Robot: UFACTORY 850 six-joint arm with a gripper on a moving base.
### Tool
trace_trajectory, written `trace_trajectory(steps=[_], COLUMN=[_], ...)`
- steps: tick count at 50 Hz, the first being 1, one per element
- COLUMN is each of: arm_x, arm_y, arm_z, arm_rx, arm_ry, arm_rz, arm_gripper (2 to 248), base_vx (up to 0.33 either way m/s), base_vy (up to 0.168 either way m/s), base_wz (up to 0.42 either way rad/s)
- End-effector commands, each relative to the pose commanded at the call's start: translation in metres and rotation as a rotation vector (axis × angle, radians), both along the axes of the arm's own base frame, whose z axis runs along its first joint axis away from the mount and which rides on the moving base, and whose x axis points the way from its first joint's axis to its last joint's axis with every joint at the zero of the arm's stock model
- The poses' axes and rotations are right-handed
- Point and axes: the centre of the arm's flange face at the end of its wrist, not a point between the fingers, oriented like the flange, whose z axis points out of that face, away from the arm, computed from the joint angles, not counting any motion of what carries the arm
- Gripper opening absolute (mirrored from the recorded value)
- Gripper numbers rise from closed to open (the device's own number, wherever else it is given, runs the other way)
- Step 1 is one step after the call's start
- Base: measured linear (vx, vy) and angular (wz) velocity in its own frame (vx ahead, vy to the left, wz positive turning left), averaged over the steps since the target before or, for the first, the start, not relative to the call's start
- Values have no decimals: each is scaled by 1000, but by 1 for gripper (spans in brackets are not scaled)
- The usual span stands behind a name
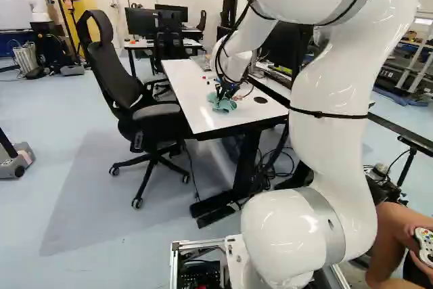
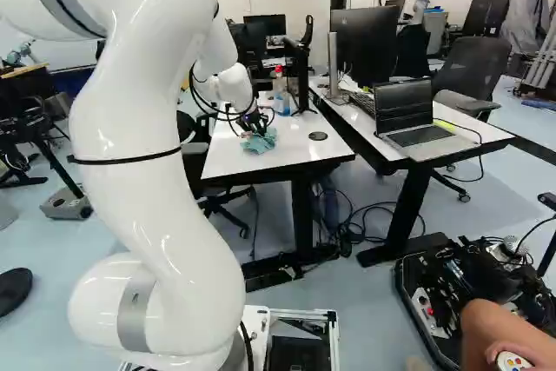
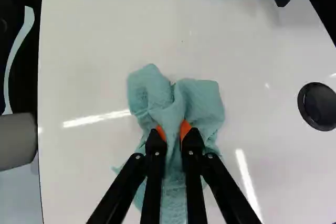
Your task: Clean the table with the green towel
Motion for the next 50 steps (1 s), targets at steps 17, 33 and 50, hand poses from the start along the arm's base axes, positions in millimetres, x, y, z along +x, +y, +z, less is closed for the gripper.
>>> trace_trajectory(steps=[17,33,50], arm_x=[31,55,72], arm_y=[6,26,53], arm_z=[-2,-4,-5], arm_rx=[1,2,4], arm_ry=[-20,-38,-53], arm_rz=[8,37,78], arm_gripper=[46,46,46], base_vx=[0,0,0], base_vy=[0,0,0], base_wz=[0,0,0])
